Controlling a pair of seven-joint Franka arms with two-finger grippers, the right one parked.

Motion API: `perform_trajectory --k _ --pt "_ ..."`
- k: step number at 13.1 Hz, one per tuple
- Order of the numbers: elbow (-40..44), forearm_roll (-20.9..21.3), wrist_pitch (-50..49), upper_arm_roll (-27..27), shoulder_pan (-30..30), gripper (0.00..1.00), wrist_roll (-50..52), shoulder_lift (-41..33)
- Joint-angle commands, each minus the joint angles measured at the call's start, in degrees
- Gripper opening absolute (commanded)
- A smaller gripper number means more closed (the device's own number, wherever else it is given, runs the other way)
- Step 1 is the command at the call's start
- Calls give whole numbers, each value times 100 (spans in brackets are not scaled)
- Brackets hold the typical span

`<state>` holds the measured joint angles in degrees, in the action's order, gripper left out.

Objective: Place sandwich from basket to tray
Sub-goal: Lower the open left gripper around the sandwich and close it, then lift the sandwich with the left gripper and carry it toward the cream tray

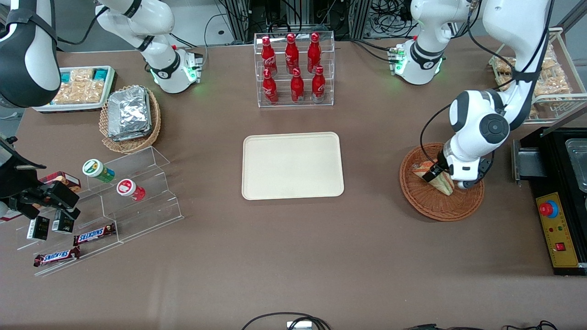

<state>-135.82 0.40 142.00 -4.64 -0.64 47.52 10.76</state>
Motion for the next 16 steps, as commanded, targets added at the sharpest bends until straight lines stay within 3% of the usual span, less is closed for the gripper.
perform_trajectory --k 1,2,3,4,6,11,13,16 --pt "-41 101 179 15 11 100 126 84" --pt "-32 101 179 33 20 79 126 111" --pt "-32 101 179 33 20 34 126 111" --pt "-24 101 179 33 20 20 118 120" --pt "-24 101 179 42 20 9 126 111" --pt "29 110 -75 147 20 9 135 -134" --pt "177 206 -584 156 29 9 100 -424" --pt "1037 242 -1707 121 -32 9 74 -461"
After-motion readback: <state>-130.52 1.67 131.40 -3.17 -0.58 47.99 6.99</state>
